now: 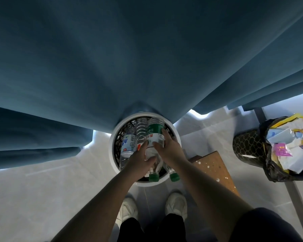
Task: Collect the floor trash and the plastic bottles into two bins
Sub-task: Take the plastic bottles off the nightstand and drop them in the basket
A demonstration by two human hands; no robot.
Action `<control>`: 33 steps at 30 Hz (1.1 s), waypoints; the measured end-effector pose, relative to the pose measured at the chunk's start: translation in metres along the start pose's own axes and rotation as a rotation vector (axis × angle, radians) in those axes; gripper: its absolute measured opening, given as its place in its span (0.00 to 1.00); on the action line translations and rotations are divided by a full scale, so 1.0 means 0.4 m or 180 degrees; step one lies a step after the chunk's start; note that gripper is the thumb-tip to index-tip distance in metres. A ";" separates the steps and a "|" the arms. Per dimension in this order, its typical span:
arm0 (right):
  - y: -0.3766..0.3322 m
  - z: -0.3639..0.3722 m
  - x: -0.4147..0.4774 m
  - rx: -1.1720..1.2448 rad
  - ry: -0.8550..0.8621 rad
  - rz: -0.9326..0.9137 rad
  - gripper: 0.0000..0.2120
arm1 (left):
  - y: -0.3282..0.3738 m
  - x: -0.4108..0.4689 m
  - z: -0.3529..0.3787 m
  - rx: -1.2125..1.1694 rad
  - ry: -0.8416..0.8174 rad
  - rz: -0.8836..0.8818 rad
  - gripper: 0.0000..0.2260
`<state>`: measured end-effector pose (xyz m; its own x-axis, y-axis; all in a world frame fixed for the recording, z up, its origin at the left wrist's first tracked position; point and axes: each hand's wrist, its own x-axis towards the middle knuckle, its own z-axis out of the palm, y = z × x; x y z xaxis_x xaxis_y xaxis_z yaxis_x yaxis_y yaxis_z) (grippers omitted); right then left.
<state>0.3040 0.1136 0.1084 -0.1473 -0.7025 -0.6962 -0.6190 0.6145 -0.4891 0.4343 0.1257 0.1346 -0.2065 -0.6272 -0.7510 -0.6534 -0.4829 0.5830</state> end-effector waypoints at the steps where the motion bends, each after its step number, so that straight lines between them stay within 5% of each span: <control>1: 0.000 0.005 0.006 -0.0059 0.0044 -0.0011 0.33 | -0.002 0.010 -0.005 0.0114 -0.0022 -0.0024 0.30; 9: -0.003 0.024 0.046 -0.0597 -0.0080 0.0073 0.33 | -0.041 0.019 -0.047 0.0797 0.0016 -0.0096 0.21; 14: -0.014 0.012 0.053 -0.0872 -0.0083 0.0258 0.32 | -0.056 -0.003 -0.069 0.1351 0.1046 0.0095 0.10; 20: -0.034 0.032 0.044 -0.0622 -0.0046 0.0069 0.30 | -0.099 -0.015 -0.093 0.2128 0.0797 -0.0714 0.28; 33: 0.019 0.021 0.031 -0.0482 -0.0234 -0.0235 0.31 | -0.135 0.017 -0.089 0.1568 0.0503 -0.0668 0.34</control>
<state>0.3041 0.1128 0.0916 -0.0438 -0.7121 -0.7007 -0.7360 0.4972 -0.4594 0.4941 0.1259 0.1090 0.0515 -0.6508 -0.7575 -0.9397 -0.2884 0.1838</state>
